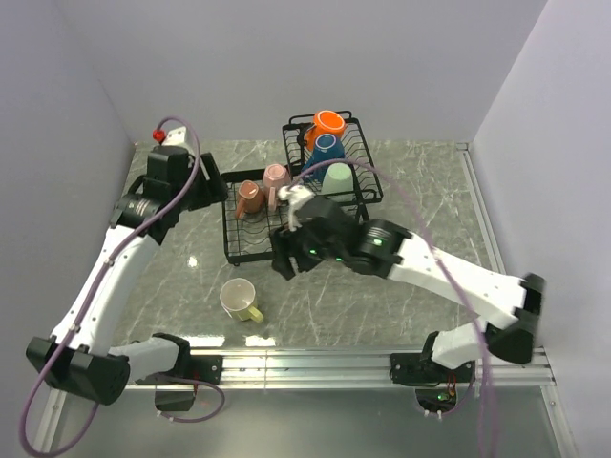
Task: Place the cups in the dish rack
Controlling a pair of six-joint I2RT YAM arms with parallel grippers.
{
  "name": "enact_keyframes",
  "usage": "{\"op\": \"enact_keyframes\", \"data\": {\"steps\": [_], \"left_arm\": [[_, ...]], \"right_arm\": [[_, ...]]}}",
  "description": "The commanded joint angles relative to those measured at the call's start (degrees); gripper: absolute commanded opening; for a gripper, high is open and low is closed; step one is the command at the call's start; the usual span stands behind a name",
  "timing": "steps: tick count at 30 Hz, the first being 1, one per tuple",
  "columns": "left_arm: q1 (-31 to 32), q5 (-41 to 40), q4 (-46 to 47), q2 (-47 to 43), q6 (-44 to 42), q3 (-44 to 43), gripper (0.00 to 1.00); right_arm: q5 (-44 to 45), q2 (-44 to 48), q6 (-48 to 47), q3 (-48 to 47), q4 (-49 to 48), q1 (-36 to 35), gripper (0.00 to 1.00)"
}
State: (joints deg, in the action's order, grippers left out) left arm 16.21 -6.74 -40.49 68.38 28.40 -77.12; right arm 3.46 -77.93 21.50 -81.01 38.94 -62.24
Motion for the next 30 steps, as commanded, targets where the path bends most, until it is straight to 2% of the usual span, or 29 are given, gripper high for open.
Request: {"op": "enact_keyframes", "data": {"steps": [1, 8, 15, 24, 29, 30], "left_arm": [[-0.12, 1.03, -4.23, -4.74, 3.06, 2.93, 0.72], [-0.12, -0.11, -9.15, -13.35, 4.91, 6.11, 0.71], [-0.12, -0.81, -14.34, -18.89, 5.79, 5.05, 0.71], [-0.12, 0.67, -18.13, -21.09, 6.22, 2.76, 0.7], [-0.12, 2.17, -17.87, -21.01, 6.23, 3.21, 0.7], [-0.12, 2.17, -17.78, -20.92, 6.14, 3.12, 0.7]], "right_arm": [[-6.8, -6.69, -1.81, -4.85, -1.32, -0.78, 0.74], [-8.56, -19.43, -3.57, -11.53, -0.53, -3.77, 0.74], [-9.27, -25.51, -2.08, -10.66, -3.08, -5.35, 0.74], [-4.44, -32.19, 0.83, -12.15, -4.31, -5.79, 0.72], [-1.89, -35.18, 2.58, -12.77, -4.31, -5.7, 0.67], [-1.88, -35.45, 2.85, -12.77, -4.31, -5.7, 0.63]]}}
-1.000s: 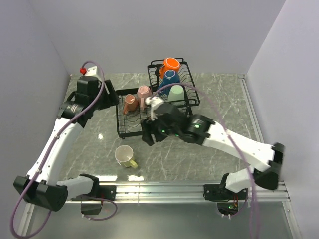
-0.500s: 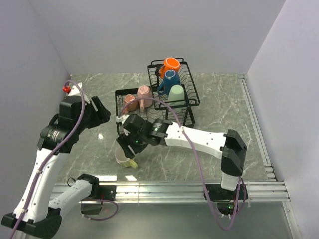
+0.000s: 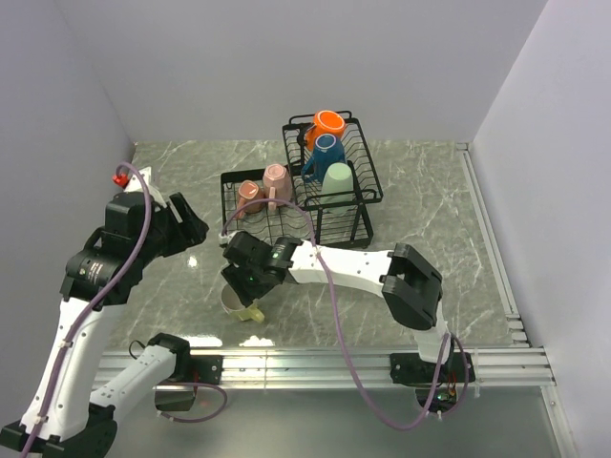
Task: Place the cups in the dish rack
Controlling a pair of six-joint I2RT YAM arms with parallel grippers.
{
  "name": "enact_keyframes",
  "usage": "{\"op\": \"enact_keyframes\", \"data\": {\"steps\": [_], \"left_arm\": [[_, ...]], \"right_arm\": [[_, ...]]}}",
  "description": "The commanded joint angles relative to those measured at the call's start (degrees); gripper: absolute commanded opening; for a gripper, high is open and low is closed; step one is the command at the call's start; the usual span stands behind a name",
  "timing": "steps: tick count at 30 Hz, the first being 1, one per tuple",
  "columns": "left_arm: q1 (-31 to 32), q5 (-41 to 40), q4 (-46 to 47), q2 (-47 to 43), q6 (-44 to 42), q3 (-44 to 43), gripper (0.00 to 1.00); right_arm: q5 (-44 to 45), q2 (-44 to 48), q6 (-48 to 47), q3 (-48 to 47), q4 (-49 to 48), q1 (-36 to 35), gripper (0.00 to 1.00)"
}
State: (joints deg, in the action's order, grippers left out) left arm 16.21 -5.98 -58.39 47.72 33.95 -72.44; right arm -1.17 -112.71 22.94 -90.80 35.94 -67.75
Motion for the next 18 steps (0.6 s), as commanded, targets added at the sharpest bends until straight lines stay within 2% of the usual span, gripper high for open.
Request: {"op": "enact_keyframes", "data": {"steps": [1, 2, 5, 8, 9, 12, 18], "left_arm": [[-0.12, 1.67, 0.12, -0.18, 0.5, -1.56, 0.7], [-0.12, 1.67, 0.21, -0.18, 0.41, -1.56, 0.7], [-0.12, 2.11, 0.82, -0.17, -0.03, -0.69, 0.7], [-0.12, 2.64, 1.44, -0.09, -0.12, -0.15, 0.7], [-0.12, 2.73, 1.52, 0.26, -0.2, -0.15, 0.7], [-0.12, 2.02, 1.7, 0.96, -0.12, -1.55, 0.7], [-0.12, 2.81, 1.7, 3.6, -0.38, -7.61, 0.7]], "right_arm": [[2.58, -0.76, 1.93, -2.71, -1.49, -0.28, 0.6], [2.58, -1.02, 2.11, -2.54, -1.66, -0.37, 0.56], [2.57, -1.03, 2.29, -2.36, -1.93, -0.37, 0.31], [2.93, -0.24, 2.37, -2.97, -1.49, -0.46, 0.16], [3.1, 0.29, 2.46, -3.06, -1.32, -0.46, 0.09], [4.42, 3.1, 2.64, -3.5, -0.35, -0.37, 0.0], [12.68, 14.17, 3.08, -7.62, 3.95, 0.59, 0.0]]}}
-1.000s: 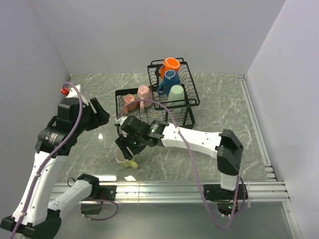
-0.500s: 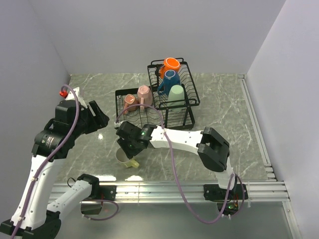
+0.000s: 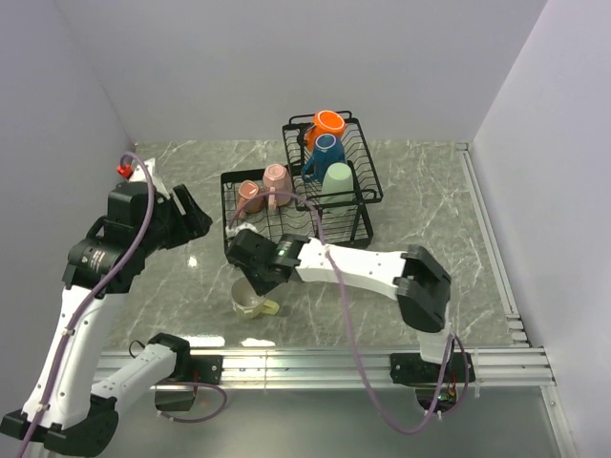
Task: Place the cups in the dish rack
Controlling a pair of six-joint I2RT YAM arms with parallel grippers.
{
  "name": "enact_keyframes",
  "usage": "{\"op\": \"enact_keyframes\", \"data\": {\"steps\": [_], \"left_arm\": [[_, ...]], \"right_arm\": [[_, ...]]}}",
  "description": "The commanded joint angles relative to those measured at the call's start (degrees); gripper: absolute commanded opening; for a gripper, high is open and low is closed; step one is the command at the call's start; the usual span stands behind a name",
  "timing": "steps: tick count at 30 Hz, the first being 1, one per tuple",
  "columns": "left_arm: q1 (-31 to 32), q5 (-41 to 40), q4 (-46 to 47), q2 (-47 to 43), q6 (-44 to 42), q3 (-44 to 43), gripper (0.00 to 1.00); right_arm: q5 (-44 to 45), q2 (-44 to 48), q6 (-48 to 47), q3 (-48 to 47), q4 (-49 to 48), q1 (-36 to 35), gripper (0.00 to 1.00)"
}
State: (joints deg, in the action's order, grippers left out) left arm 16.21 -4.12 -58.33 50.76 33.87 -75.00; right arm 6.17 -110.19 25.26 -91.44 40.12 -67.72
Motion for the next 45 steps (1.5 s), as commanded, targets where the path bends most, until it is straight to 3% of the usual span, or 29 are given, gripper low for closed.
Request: {"op": "enact_keyframes", "data": {"steps": [1, 6, 9, 11, 16, 17, 21, 22, 25, 29, 37, 45], "left_arm": [[-0.12, 0.96, 1.72, 0.74, -0.38, -5.94, 0.7], [-0.12, 2.27, 2.6, 2.76, -1.43, -13.04, 0.7], [-0.12, 8.14, 7.07, 2.94, -2.92, -15.52, 0.7], [-0.12, 16.48, 11.46, 1.63, -3.46, -15.44, 0.7], [-0.12, 35.38, 36.4, -2.86, 2.68, -6.14, 0.72], [-0.12, 41.67, 40.88, -3.21, 6.52, -4.21, 0.73], [-0.12, 52.0, 59.78, -1.99, 17.88, 5.47, 0.73], [-0.12, 53.33, 68.0, -1.81, 20.08, 6.87, 0.73], [-0.12, 55.71, 76.59, -0.67, 26.42, 11.36, 0.73], [0.4, 56.59, 86.95, 2.4, 31.51, 14.09, 0.71], [5.85, 52.65, 81.28, 7.41, 25.03, 11.2, 0.68], [9.81, 47.81, 79.24, 9.18, 20.98, 9.79, 0.67]], "right_arm": [[5.69, 14.02, 0.76, -9.44, 0.57, 0.92, 0.0], [8.67, 19.57, 0.85, -19.02, 6.19, 3.82, 0.0], [5.37, 22.29, 2.34, -23.95, 7.87, 8.64, 0.0], [1.23, 24.67, 4.97, -24.23, 7.52, 15.32, 0.0], [-10.18, 29.67, 9.45, -23.35, 5.24, 27.71, 0.0], [-12.04, 30.29, 10.16, -22.82, 3.41, 31.3, 0.0], [-22.06, 34.77, 16.38, -15.12, -4.94, 37.66, 0.0], [-23.74, 36.26, 17.88, -13.61, -8.79, 38.54, 0.0], [-31.21, 38.99, 24.73, -7.1, -15.4, 40.74, 0.0], [-37.54, 41.9, 34.75, 2.3, -32.94, 41.27, 0.0], [-42.03, 43.13, 51.03, 14.09, -54.77, 41.27, 0.0], [-42.03, 42.17, 54.54, 14.97, -59.8, 40.83, 0.0]]}}
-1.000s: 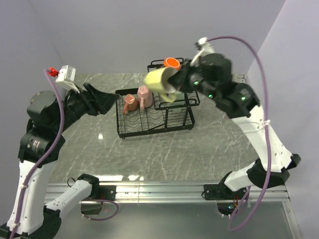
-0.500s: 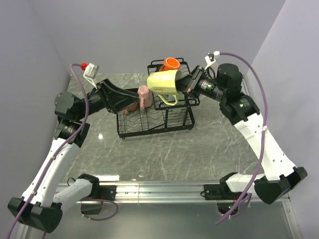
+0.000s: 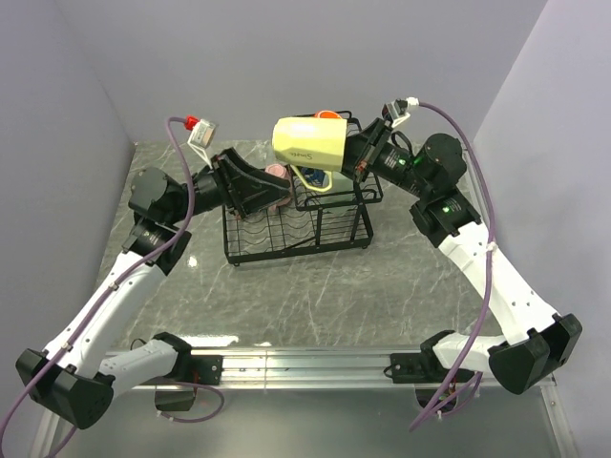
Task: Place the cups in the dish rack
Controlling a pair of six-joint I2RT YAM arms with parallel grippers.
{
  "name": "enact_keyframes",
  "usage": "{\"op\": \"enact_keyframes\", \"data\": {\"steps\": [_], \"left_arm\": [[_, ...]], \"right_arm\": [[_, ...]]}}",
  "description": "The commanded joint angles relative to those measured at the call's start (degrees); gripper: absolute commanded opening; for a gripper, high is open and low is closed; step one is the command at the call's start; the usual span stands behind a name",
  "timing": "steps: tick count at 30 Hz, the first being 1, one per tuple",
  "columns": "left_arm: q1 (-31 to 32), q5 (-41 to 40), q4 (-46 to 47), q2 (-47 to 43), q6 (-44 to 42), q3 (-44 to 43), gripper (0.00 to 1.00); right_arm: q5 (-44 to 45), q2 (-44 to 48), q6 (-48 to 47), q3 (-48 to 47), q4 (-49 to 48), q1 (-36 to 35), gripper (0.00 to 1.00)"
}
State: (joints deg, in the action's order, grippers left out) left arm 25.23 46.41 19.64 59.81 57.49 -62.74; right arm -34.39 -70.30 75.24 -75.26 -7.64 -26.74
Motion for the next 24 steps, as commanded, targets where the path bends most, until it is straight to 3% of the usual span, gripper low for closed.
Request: {"op": "enact_keyframes", "data": {"steps": [1, 6, 15, 20, 24], "left_arm": [[0.96, -3.51, 0.84, 0.48, -3.09, -2.56, 0.66], [2.01, -7.12, 4.96, 1.8, -2.04, -2.74, 0.65], [4.47, -6.25, 9.71, 6.54, -0.02, -6.34, 0.63], [5.53, -5.72, 12.35, 7.86, 1.91, -6.52, 0.48], [6.23, -2.21, 15.95, 9.62, 4.46, -7.92, 0.46]], "right_arm": [[-1.47, 2.28, 4.82, -1.03, -12.66, -0.24, 0.0], [-0.41, 2.45, 3.86, -0.24, -12.14, -1.47, 0.0], [1.34, 1.22, 1.05, -0.58, -10.2, -4.81, 0.0], [3.54, 0.52, -1.32, -1.02, -8.62, -7.18, 0.0], [5.65, -0.62, -4.75, -1.2, -6.51, -10.51, 0.0]]}}
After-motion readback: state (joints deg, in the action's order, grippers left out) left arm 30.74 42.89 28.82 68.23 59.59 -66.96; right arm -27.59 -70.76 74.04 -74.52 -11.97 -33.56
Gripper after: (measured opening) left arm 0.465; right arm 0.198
